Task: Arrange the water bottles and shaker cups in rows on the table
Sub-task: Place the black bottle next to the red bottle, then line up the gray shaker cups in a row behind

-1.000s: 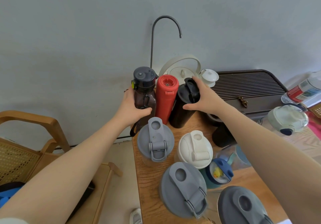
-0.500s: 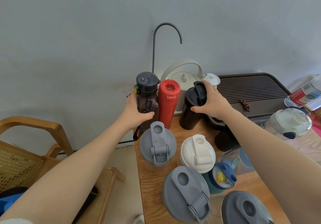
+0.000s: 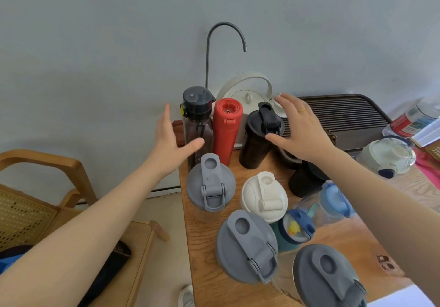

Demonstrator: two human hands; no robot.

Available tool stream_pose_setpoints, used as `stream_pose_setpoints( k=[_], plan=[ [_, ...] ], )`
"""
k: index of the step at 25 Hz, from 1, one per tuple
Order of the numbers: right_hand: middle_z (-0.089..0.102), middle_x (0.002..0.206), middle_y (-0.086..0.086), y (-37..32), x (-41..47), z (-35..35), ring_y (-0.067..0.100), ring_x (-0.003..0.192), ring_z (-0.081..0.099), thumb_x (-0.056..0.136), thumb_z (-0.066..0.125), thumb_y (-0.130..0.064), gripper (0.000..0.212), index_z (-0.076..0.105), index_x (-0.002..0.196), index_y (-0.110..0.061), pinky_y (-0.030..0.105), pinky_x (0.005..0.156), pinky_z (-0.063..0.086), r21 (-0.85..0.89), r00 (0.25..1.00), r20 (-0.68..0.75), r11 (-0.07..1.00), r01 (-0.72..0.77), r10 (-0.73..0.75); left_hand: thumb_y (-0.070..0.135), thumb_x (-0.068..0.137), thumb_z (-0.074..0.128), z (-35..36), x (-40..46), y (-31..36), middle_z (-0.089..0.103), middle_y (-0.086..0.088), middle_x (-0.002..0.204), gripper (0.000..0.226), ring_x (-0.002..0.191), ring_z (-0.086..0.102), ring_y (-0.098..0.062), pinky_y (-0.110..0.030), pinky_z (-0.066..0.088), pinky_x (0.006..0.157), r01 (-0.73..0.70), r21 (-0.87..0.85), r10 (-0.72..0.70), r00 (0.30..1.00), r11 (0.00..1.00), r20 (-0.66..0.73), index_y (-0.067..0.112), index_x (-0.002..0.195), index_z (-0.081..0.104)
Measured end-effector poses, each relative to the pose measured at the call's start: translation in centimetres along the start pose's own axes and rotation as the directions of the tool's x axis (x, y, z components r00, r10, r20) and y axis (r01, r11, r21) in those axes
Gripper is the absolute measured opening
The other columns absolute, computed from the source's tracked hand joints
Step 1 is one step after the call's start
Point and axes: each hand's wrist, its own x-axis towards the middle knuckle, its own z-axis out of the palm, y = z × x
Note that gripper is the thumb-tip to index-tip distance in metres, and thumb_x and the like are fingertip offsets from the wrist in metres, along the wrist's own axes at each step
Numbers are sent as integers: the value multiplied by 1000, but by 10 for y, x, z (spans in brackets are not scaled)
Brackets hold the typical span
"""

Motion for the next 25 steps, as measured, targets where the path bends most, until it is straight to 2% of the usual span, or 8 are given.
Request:
stream_pose_setpoints(
  k=[2,4,7,9,13,18,21,25],
  plan=[
    [43,137,9,2,-12,-5,27,127,42,79,67,-34,63,41,133,-14,34,101,36,68,998,63,998,1,-5,40,79,61,-9,-26,11,23,-7,146,79,135,22,-18,-37,23,112,-168,98,180,975,981,-128,17,142,18],
    [49,126,4,-6,-22,-5,20,116,51,78,69,-34,57,48,128,-16,25,89,41,159,938,322,984,80,-128,51,71,54,-14,-48,22,32,2,131,71,121,33,-7,-23,30,101,-270,149,273,962,951,0,22,132,33],
    [32,142,-4,-23,-34,1,12,126,40,72,74,-41,84,29,141,-25,20,100,32,197,650,700,954,225,-297,53,65,70,-5,-72,31,28,9,137,84,120,33,2,-20,33,101,-212,242,140,948,947,286,33,134,27],
    [12,154,-5,-24,-41,4,17,133,33,69,74,-47,96,17,145,-29,26,103,32,114,594,747,939,326,-297,44,64,78,6,-79,27,23,6,146,98,129,30,-6,-26,30,106,-143,292,54,954,946,294,30,141,19],
    [-8,157,2,-23,-65,18,29,134,29,61,72,-60,105,11,143,-33,41,96,44,-111,633,705,832,544,-320,36,63,81,19,-86,28,21,4,151,108,136,26,-13,-27,27,105,-19,235,-37,971,972,235,30,144,10],
    [20,143,10,-23,-70,31,36,113,44,64,72,-45,89,22,136,-29,39,75,46,-138,762,579,886,443,-291,40,60,82,25,-86,32,15,-1,154,121,139,23,-18,-32,27,107,38,298,-110,968,954,227,32,144,-6],
    [15,148,11,-20,-54,36,37,118,40,67,70,-43,87,21,138,-29,41,80,46,-125,817,513,919,373,-262,49,59,80,23,-85,34,15,-3,150,124,134,30,-23,-37,36,102,35,437,-144,965,899,220,37,142,-11],
    [13,149,10,-24,-35,43,37,119,39,69,72,-38,85,24,138,-29,44,85,48,-108,842,468,928,356,-268,43,70,71,19,-78,34,22,-1,143,98,123,40,-25,-36,45,93,-134,537,-45,951,833,307,45,140,3]
  ],
)
